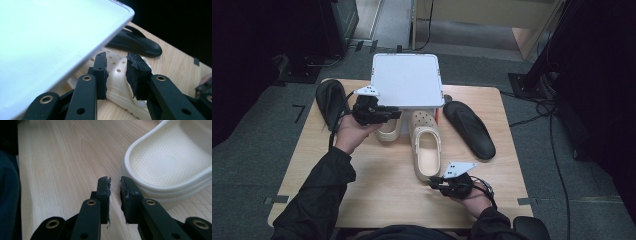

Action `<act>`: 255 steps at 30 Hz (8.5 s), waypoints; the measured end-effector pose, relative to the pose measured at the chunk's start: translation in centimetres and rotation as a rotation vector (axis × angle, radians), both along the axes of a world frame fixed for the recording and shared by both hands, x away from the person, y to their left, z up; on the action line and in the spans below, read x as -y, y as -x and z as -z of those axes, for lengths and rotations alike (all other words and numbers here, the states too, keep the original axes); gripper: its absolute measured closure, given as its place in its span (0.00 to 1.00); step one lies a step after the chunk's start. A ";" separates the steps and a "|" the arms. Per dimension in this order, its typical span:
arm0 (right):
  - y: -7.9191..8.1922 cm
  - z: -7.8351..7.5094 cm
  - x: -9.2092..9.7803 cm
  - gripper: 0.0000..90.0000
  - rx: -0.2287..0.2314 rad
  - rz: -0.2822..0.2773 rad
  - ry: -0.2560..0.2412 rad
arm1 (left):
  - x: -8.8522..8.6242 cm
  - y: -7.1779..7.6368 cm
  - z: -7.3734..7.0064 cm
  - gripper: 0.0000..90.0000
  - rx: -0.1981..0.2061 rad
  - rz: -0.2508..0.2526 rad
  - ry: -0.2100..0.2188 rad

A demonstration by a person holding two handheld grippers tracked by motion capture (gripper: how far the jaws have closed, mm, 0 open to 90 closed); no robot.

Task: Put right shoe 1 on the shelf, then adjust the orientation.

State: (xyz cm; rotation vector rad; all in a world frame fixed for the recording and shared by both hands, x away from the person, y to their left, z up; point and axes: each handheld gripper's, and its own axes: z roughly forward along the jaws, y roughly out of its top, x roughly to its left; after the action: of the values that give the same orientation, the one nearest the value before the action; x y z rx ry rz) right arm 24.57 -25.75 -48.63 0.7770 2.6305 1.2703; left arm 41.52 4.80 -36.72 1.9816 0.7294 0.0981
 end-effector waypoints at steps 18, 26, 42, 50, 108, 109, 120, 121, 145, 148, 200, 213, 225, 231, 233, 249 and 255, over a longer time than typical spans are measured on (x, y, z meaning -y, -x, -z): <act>-0.3 1.4 -0.5 0.92 -0.014 0.027 0.049 | -1.4 -3.3 0.3 0.79 0.036 -0.067 0.006; -0.5 1.1 -0.6 0.93 0.004 0.030 0.048 | -1.6 -3.5 0.7 0.85 0.033 -0.082 0.025; -1.6 1.0 -1.4 0.93 0.029 0.054 0.054 | -1.6 -3.5 0.6 0.93 0.009 -0.105 0.025; -2.4 0.6 -1.7 0.94 0.059 0.040 0.038 | -1.6 -3.6 0.6 0.95 0.005 -0.115 0.027; -12.4 -1.2 -4.8 0.95 0.164 0.200 0.008 | -1.5 -3.4 0.6 0.97 0.012 -0.129 0.013; -12.5 -1.2 -4.6 0.96 0.165 0.193 -0.002 | -1.5 -3.4 0.6 0.97 0.011 -0.129 0.013; -13.3 -0.9 -3.7 0.84 0.065 0.231 -0.046 | -1.7 -3.4 0.5 0.94 -0.012 -0.133 0.029; -13.2 -1.0 -3.7 0.84 0.069 0.225 -0.053 | -1.7 -3.4 0.4 0.92 -0.009 -0.130 0.028; -7.8 -2.1 0.1 0.71 0.007 0.178 -0.082 | -3.5 -1.1 -1.5 0.59 -0.019 -0.124 0.006; -7.7 -2.2 0.5 0.70 -0.010 0.183 -0.081 | -4.2 -0.5 -1.4 0.59 -0.032 -0.126 0.009; -8.1 -1.7 0.6 0.72 -0.014 0.164 -0.075 | -12.7 -3.8 9.9 0.69 -0.129 -0.406 -0.145; -7.9 -1.5 0.5 0.73 -0.015 0.165 -0.061 | -13.3 -4.5 12.1 0.68 -0.155 -0.452 -0.143; -8.0 -1.3 -0.1 0.73 -0.011 0.152 -0.059 | -14.1 -3.7 12.7 0.74 -0.140 -0.479 -0.138; -8.2 -1.4 -0.3 0.73 -0.010 0.145 -0.062 | -14.3 -3.5 12.7 0.77 -0.159 -0.477 -0.129; -8.2 -1.3 -0.4 0.73 -0.012 0.142 -0.062 | -14.4 -3.4 12.7 0.79 -0.174 -0.477 -0.107; -8.7 -1.3 -1.1 0.73 -0.019 0.118 -0.062 | -14.5 -2.6 12.5 0.82 -0.191 -0.469 -0.092; -8.7 -1.1 -1.6 0.73 -0.024 0.105 -0.057 | -13.7 -2.7 12.5 0.73 -0.160 -0.471 -0.119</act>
State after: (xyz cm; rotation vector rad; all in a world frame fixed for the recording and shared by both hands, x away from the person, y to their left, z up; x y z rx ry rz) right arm 33.29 -24.17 -47.51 0.9313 2.5446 1.3215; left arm 44.23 18.45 -49.25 1.9072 1.3127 0.2713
